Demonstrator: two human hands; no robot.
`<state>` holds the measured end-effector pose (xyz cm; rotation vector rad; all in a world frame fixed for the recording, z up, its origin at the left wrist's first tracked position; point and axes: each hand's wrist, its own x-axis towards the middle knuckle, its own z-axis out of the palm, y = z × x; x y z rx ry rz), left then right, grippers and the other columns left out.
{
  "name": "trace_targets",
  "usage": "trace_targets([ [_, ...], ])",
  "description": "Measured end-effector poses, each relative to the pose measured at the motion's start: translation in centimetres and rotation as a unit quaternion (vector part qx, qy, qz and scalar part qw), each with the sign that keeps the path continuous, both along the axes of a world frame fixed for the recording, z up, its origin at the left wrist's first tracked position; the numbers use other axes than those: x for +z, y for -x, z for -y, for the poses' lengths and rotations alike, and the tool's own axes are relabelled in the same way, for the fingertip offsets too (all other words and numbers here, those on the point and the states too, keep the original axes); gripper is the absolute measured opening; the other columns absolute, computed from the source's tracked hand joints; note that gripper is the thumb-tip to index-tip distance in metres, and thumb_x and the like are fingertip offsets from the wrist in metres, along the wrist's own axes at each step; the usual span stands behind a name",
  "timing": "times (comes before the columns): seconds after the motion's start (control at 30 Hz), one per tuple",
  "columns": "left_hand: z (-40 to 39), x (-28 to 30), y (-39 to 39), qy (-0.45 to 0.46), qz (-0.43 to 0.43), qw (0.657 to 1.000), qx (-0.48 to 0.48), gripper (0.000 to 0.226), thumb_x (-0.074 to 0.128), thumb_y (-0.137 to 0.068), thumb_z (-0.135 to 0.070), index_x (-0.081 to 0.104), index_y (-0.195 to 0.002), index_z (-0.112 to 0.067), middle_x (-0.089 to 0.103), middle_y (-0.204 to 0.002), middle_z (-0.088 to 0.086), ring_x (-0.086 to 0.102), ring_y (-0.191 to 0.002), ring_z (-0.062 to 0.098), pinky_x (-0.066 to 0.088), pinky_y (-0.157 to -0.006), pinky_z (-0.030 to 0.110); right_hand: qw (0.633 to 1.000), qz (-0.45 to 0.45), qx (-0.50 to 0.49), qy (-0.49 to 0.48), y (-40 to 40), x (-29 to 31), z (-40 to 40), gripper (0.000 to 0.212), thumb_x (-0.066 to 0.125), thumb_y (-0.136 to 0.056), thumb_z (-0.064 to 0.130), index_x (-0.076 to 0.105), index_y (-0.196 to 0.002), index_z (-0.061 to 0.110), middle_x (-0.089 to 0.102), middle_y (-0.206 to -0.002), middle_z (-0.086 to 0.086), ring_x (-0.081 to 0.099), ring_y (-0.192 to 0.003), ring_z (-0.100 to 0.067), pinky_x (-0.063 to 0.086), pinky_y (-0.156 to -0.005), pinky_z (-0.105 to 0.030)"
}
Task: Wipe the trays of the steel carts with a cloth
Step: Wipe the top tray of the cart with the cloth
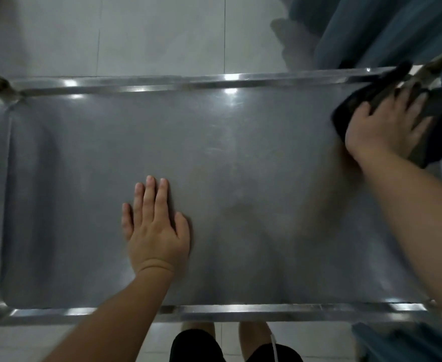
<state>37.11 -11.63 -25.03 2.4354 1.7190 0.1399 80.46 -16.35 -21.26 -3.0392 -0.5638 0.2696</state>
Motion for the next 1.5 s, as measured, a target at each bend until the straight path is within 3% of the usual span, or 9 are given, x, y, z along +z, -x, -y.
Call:
trace_targets([
  [0.1,-0.1,-0.2,0.0,0.003,0.004,1.000,-0.001,0.077,0.043,-0.094,-0.041,0.023,-0.167,-0.029,0.019,-0.175,-0.003,0.005,-0.163,0.014,0.003,-0.131,0.047,0.999,-0.018,-0.032,-0.016,4.2,0.5,-0.2,0.080,0.021,-0.095,0.049,0.021,-0.166,0.013,0.009,-0.176,0.000,0.002,-0.161,-0.031,0.004,-0.127,-0.062],
  [0.2,-0.1,-0.1,-0.2,0.001,0.010,1.000,0.000,0.076,0.043,-0.094,-0.041,0.025,-0.167,-0.027,0.021,-0.175,-0.001,0.009,-0.163,0.017,0.005,-0.131,0.049,0.989,-0.016,0.145,-0.035,13.0,0.2,-2.5,0.078,0.033,-0.096,0.051,0.028,-0.164,0.013,0.019,-0.174,-0.004,0.008,-0.161,-0.033,0.002,-0.128,-0.058],
  [0.37,-0.1,0.2,-0.4,0.006,0.005,1.000,0.006,0.075,0.041,-0.094,-0.041,0.028,-0.167,-0.024,0.022,-0.175,0.000,0.011,-0.163,0.018,0.008,-0.130,0.051,0.851,-0.069,0.519,-0.034,22.7,0.0,-9.5,0.071,0.033,-0.100,0.056,0.023,-0.166,0.032,0.013,-0.174,0.011,-0.002,-0.162,-0.022,-0.007,-0.128,-0.051],
  [0.47,-0.1,0.1,-0.3,0.006,-0.004,1.000,0.002,0.075,0.040,-0.096,-0.041,0.023,-0.168,-0.026,0.019,-0.176,-0.001,0.007,-0.163,0.015,0.006,-0.131,0.050,0.774,-0.055,0.630,-0.016,21.6,0.0,-12.6,0.068,0.029,-0.102,0.057,0.017,-0.166,0.037,0.009,-0.174,0.015,-0.003,-0.162,-0.016,-0.007,-0.129,-0.047],
  [0.53,-0.1,0.1,-0.2,0.000,-0.001,1.000,0.004,0.076,0.041,-0.094,-0.042,0.025,-0.167,-0.027,0.021,-0.175,-0.002,0.009,-0.163,0.015,0.006,-0.131,0.048,0.762,-0.040,0.647,-0.010,19.1,0.0,-13.7,0.069,0.031,-0.102,0.060,0.016,-0.166,0.038,0.009,-0.174,0.016,-0.001,-0.161,-0.013,-0.005,-0.129,-0.045],
  [0.93,-0.3,0.7,-0.3,0.019,0.012,1.000,0.014,0.076,0.043,-0.092,-0.043,0.027,-0.165,-0.030,0.023,-0.174,-0.004,0.010,-0.162,0.014,0.001,-0.131,0.042,0.948,-0.010,0.317,-0.003,-5.9,1.0,-1.7,0.083,0.030,-0.093,0.069,0.018,-0.166,0.030,0.008,-0.176,0.006,0.003,-0.162,-0.024,0.001,-0.128,-0.052],
  [1.2,0.1,1.4,-0.7,0.035,0.018,0.999,0.017,0.076,0.041,-0.090,-0.044,0.030,-0.164,-0.028,0.025,-0.174,-0.001,0.012,-0.162,0.018,0.001,-0.131,0.044,0.952,-0.013,0.304,0.013,-6.8,1.1,3.7,0.083,0.025,-0.096,0.068,0.016,-0.166,0.025,0.006,-0.176,0.003,0.003,-0.162,-0.026,0.005,-0.129,-0.053],
  [1.37,0.2,1.8,-1.0,0.037,0.022,0.999,0.024,0.077,0.041,-0.089,-0.043,0.030,-0.163,-0.028,0.025,-0.173,0.000,0.014,-0.162,0.019,0.002,-0.131,0.044,0.954,-0.010,0.301,0.011,-0.7,0.9,13.6,0.074,0.027,-0.103,0.064,0.023,-0.165,0.024,0.010,-0.175,0.003,0.007,-0.161,-0.027,0.008,-0.128,-0.054],
  [1.5,0.3,1.9,-1.1,0.037,0.021,0.999,0.028,0.076,0.041,-0.089,-0.043,0.030,-0.162,-0.028,0.025,-0.173,0.000,0.014,-0.161,0.020,0.000,-0.131,0.043,0.963,-0.015,0.267,0.036,7.8,0.3,25.2,0.075,0.025,-0.104,0.062,0.010,-0.168,0.027,0.007,-0.176,0.002,0.006,-0.162,-0.030,0.009,-0.128,-0.056],
])
